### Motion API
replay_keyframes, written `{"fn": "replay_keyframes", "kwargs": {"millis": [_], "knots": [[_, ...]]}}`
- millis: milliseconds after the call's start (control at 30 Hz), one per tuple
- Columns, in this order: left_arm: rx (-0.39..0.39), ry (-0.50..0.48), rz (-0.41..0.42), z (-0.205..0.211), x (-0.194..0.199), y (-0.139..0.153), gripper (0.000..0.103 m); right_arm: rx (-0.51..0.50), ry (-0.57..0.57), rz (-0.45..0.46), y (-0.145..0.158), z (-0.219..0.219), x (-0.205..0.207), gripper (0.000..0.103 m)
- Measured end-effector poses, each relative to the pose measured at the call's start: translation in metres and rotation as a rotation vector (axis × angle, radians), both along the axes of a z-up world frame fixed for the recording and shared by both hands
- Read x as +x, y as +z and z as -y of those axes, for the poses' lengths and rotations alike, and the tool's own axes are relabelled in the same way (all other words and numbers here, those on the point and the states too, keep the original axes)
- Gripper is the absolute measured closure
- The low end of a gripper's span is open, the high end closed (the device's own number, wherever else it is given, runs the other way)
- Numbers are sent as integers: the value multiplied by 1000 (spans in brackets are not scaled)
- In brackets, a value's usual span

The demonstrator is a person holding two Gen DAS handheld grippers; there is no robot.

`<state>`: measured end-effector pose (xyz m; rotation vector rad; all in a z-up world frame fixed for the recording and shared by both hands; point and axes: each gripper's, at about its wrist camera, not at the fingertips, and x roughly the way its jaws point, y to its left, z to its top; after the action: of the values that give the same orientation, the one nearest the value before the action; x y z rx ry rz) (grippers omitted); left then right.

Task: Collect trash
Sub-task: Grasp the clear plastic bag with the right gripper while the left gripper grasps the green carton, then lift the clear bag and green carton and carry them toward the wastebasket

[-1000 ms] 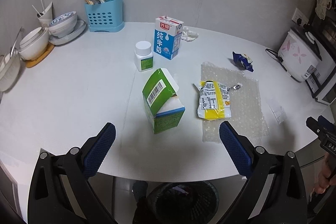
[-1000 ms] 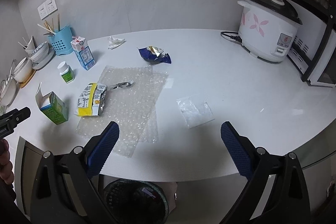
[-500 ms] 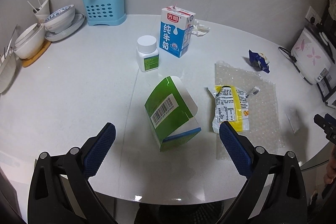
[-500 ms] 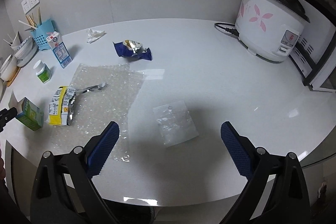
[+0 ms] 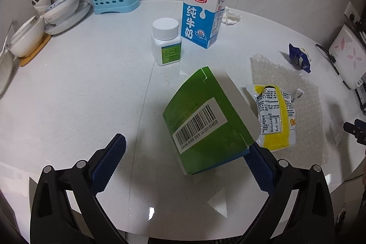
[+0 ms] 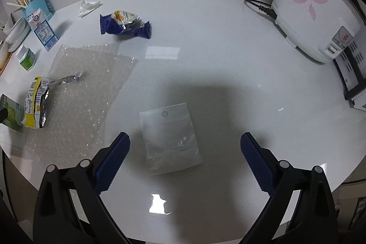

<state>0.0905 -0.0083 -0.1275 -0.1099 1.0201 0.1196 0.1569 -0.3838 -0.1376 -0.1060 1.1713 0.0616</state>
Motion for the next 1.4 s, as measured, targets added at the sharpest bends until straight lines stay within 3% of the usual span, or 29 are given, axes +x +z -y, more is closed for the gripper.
{"fn": "replay_keyframes", "kwargs": {"millis": [67,367,633,700,833,967,1400], "knots": [[3,-6,-4,1,4,-3,6,-8,16,-27,-8,-5,3,10],[12,-28,-22,4,16,-15,11,-11,-1,-125,-32,-14,11,30],[-5,-62,-32,8,22,-19,47,31,-28,-162,-29,-18,15,50],[4,-70,-25,8,22,-17,51,32,-32,-162,-28,-19,16,65],[-9,-83,-25,5,24,-12,55,30,-48,-172,-26,-18,19,78],[-15,-90,-21,1,25,-8,55,27,-57,-175,-26,-20,21,98],[3,-134,-8,0,19,15,56,40,-144,-120,-19,-15,8,102]]}}
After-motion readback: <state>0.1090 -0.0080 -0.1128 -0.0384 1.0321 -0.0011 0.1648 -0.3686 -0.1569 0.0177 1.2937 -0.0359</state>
